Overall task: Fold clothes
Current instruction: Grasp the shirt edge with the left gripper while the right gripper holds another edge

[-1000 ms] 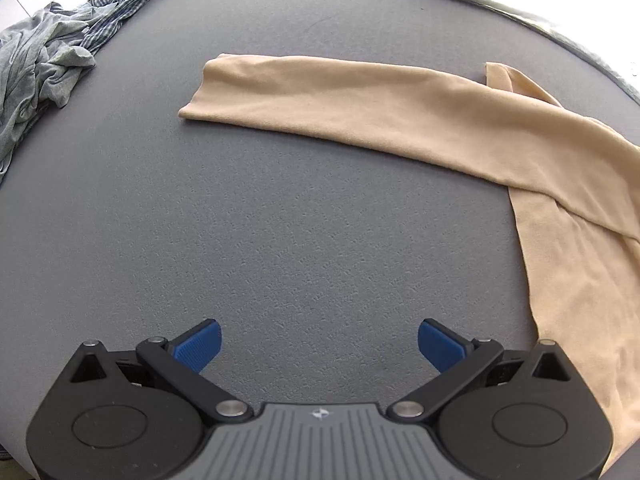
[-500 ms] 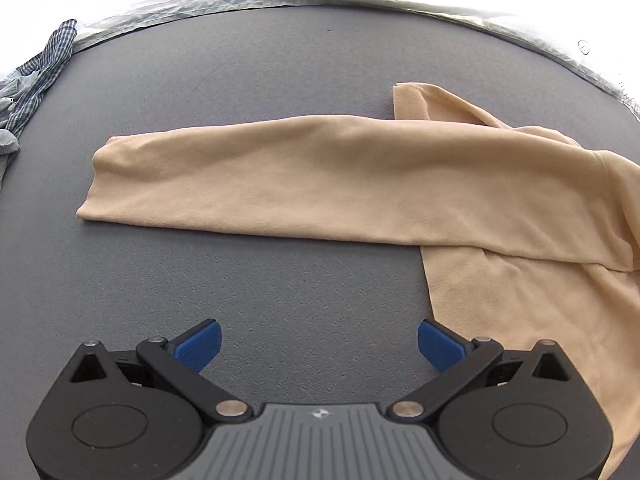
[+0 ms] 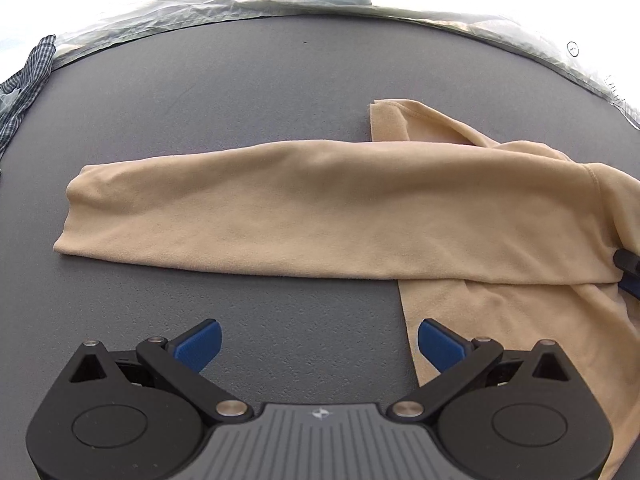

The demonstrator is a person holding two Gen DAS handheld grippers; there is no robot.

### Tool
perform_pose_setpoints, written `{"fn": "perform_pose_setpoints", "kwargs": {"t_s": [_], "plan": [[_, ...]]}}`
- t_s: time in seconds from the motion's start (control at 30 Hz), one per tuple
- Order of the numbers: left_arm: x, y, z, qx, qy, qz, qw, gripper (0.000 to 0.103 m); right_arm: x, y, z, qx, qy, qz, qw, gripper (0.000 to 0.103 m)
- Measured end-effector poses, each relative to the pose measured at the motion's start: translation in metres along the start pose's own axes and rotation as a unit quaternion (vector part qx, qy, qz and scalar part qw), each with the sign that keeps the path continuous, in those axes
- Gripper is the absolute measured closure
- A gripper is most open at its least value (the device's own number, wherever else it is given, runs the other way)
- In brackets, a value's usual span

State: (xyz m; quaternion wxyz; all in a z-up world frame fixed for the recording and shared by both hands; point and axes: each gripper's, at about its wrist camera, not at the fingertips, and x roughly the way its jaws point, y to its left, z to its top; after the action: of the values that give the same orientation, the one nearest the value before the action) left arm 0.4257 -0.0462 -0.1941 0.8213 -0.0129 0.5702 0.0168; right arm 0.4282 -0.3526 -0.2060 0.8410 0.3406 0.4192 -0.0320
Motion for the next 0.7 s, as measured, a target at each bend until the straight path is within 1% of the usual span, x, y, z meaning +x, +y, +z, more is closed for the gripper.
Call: {"fn": "perform_pose_setpoints", "kwargs": {"t_s": [0.1,0.17,0.2,0.3,0.57,0.7], "plan": [[0.000,-0.004,0.003,0.008,-0.005,0.000,1.0000,0.000,0.002,0.005,0.003,-0.003,0.001,-0.013,1.000,0.087],[0.000,-0.006,0.004,0.012,-0.007,0.000,0.9999,0.000,0.001,0.005,0.004,0.011,0.004,-0.010,1.000,0.090],[0.000,-0.007,0.004,0.014,-0.007,-0.001,0.9999,0.000,-0.001,0.003,0.006,0.023,0.006,-0.004,1.000,0.092],[0.000,-0.009,0.004,0.015,-0.006,-0.005,0.9999,0.000,-0.004,0.002,0.015,0.053,0.007,0.015,0.998,0.094],[-0.003,0.001,0.011,-0.002,-0.011,-0.022,0.9997,0.000,0.000,0.025,0.050,0.065,-0.013,0.067,0.996,0.095],[-0.005,0.000,0.019,-0.001,-0.020,-0.020,0.9996,0.000,0.009,0.042,0.076,0.063,-0.032,0.099,0.993,0.095]]}}
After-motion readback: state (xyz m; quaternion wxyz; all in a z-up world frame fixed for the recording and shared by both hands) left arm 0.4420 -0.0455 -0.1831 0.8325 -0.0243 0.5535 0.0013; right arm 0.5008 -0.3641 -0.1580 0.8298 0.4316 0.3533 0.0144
